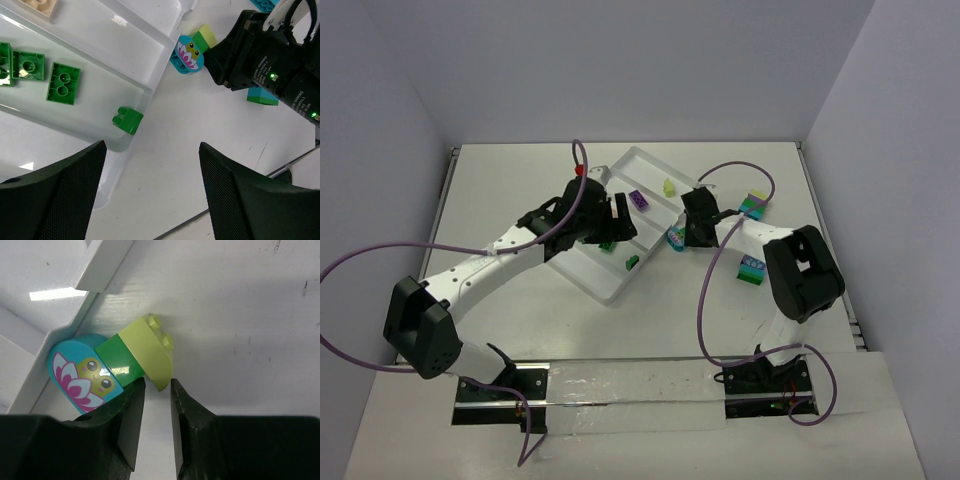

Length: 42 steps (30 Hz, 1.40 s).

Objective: Sort the legos into containers by color

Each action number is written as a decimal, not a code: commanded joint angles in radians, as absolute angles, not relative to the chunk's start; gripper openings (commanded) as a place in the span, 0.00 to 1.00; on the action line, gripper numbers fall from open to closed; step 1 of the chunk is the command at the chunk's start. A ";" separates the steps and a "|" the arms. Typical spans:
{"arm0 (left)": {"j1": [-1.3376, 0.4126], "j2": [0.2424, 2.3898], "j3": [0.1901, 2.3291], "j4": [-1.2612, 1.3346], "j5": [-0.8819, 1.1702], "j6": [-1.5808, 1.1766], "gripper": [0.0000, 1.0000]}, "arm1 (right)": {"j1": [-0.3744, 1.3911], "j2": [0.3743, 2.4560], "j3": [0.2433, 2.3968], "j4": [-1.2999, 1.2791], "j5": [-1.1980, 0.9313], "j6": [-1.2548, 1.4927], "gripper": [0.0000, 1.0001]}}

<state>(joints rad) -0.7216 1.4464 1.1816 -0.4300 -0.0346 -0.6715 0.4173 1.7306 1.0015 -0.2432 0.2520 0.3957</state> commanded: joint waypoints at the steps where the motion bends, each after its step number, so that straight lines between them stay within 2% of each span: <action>1: -0.758 1.505 1.229 -0.413 -0.012 -0.700 0.82 | 0.410 1.682 0.996 -0.209 0.254 0.392 0.35; 5: -0.779 1.525 1.247 -0.438 -0.045 -0.698 0.82 | 0.410 1.622 0.967 -0.206 0.220 0.390 0.44; 11: -0.781 1.500 1.244 -0.441 -0.065 -0.683 0.82 | 0.429 1.580 0.960 -0.184 0.136 0.399 0.69; 21: -0.780 1.463 1.226 -0.463 -0.114 -0.679 0.82 | 0.482 1.670 1.056 -0.219 0.180 0.380 0.71; 25: -0.781 1.457 1.223 -0.458 -0.109 -0.677 0.82 | 0.483 1.720 1.099 -0.267 0.211 0.357 0.85; 31: -0.781 1.468 1.230 -0.454 -0.104 -0.672 0.82 | 0.496 1.745 1.121 -0.300 0.240 0.338 0.99; 42: -0.779 1.464 1.225 -0.436 -0.097 -0.666 0.82 | 0.500 1.760 1.128 -0.331 0.282 0.338 1.00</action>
